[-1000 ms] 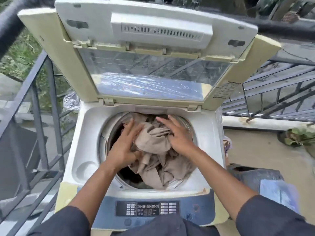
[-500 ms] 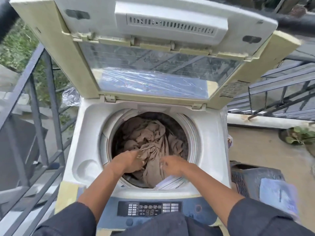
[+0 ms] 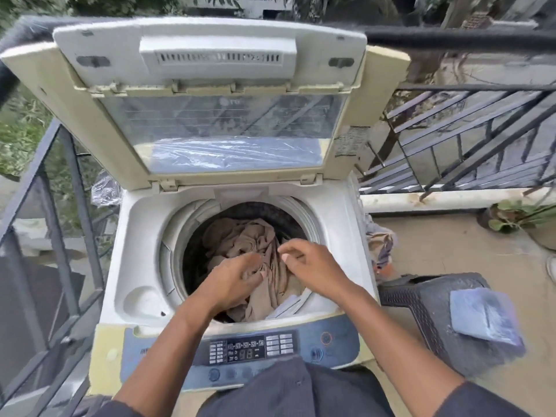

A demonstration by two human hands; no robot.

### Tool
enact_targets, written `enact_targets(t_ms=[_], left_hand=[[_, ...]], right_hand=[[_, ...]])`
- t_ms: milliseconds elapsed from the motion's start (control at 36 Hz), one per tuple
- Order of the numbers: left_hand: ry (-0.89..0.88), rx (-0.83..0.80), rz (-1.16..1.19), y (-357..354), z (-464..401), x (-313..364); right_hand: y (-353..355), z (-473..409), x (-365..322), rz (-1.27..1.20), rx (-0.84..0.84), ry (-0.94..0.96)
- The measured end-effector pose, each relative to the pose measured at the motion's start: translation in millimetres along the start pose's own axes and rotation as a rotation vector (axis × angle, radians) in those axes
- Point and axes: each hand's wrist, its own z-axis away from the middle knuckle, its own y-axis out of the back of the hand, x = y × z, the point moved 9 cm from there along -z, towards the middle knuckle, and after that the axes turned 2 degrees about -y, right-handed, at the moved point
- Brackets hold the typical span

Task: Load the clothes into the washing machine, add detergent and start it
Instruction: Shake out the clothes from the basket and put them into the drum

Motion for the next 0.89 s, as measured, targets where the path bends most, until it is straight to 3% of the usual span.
enact_targets(t_ms=[306,528,889], left_hand=[[-0.260,0.154,0.123,15,-6,113],[-0.328,0.131,0.218,-11,-39,192],[-0.284,-0.092,0.025,-113,-167,298]], right_hand=[[99,44,16,-0.210,0.322,0.114],[175,68,73,-0.287,0.497,0.031],[257,19,234,-0.199,0.481,-0.267]])
